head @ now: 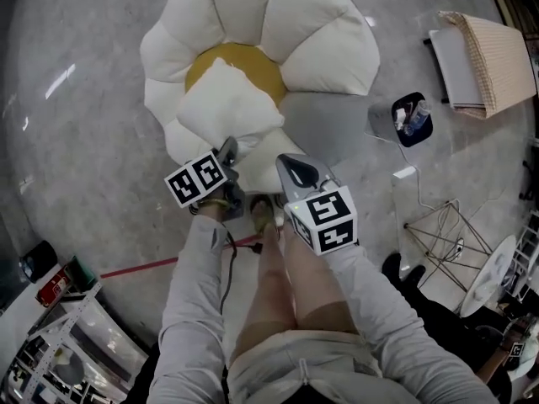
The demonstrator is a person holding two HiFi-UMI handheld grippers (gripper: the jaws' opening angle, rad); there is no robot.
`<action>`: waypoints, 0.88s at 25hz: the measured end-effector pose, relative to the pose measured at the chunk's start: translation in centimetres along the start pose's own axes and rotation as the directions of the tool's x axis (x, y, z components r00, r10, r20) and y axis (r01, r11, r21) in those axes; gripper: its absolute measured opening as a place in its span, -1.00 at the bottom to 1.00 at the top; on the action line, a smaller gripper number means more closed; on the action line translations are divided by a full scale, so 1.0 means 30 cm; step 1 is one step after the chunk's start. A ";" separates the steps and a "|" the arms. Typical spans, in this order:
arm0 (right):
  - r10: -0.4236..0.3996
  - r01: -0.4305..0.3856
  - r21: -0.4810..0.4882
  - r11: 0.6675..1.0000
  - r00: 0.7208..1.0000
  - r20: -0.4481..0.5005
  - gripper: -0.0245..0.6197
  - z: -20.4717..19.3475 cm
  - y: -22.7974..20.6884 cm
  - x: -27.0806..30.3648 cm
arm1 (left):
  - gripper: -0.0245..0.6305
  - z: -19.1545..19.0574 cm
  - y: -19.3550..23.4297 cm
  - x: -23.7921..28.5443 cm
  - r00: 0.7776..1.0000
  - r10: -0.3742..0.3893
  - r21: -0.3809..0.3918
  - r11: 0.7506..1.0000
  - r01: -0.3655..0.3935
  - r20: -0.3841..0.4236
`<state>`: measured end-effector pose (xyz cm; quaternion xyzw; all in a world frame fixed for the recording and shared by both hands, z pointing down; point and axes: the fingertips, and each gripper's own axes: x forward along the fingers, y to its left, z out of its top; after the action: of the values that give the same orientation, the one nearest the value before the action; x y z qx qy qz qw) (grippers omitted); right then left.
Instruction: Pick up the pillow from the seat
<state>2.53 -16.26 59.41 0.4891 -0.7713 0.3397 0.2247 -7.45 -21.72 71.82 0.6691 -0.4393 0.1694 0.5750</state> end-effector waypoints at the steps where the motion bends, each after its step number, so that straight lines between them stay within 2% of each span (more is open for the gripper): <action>1: -0.001 0.001 -0.005 1.000 1.000 0.003 -0.92 0.003 0.018 -0.023 | -0.65 -0.012 -0.008 -0.034 1.000 -0.002 -0.003 1.000 0.002 0.003; 13: 0.005 -0.002 -0.067 0.998 0.999 0.041 -0.92 0.080 0.214 -0.251 | -0.65 -0.135 -0.103 -0.429 1.000 -0.019 0.066 0.998 0.018 0.002; 22: 0.037 -0.023 -0.136 0.990 0.994 0.101 -0.92 0.172 0.302 -0.406 | -0.65 -0.206 -0.193 -0.689 0.998 -0.040 0.124 0.992 0.035 0.043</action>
<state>-0.64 -10.13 44.94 0.4781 -0.8103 0.2645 0.2121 -12.70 -8.20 54.83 0.7152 -0.4283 0.1703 0.5255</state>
